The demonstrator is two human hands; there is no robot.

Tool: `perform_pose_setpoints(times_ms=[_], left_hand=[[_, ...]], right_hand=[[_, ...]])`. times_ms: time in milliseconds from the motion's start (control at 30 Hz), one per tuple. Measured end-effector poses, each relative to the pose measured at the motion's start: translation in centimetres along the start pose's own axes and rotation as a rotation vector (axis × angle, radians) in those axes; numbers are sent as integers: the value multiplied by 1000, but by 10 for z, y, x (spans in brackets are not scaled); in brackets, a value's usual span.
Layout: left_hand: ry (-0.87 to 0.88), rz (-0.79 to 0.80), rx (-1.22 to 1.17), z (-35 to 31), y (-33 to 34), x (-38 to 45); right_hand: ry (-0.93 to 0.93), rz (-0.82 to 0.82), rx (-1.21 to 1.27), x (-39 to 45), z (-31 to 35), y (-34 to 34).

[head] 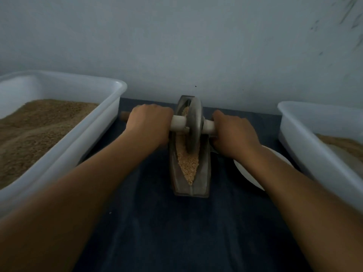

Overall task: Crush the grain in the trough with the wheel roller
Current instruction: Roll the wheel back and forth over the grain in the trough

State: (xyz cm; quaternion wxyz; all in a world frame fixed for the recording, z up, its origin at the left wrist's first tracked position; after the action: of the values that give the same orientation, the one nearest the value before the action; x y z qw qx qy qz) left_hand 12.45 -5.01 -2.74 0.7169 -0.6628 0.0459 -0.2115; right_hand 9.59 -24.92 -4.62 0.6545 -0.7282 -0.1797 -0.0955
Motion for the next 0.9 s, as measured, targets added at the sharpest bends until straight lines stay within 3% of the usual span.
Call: perform_pose_setpoints(times_ms=[300,500,600,900], left_hand=[[120,-60,-129,10,-20,-67],[172,-131,-143,14,-20,-72],[118,-163,-47,9,-6,-59],[-36,-100,-71,18,12,14]], right_hand=[[-79,-221,-79,-69,22,-38],[-61,-206,2,-69,19,-29],[-52,-211,-33,-54,15,-20],[4,-84,-104,28,-2,7]])
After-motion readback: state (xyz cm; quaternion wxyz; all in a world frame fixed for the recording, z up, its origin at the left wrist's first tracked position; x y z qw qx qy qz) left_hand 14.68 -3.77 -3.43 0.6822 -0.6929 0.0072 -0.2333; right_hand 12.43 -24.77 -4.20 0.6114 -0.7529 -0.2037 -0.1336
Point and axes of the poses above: each hand's wrist, its own x-axis towards the middle knuckle, its own y-axis out of the palm, z = x × y, the point moved 3 cm from there along x, towards the middle knuckle, and after that the axes turned 2 degrees about -x, right-handed, at the moved point
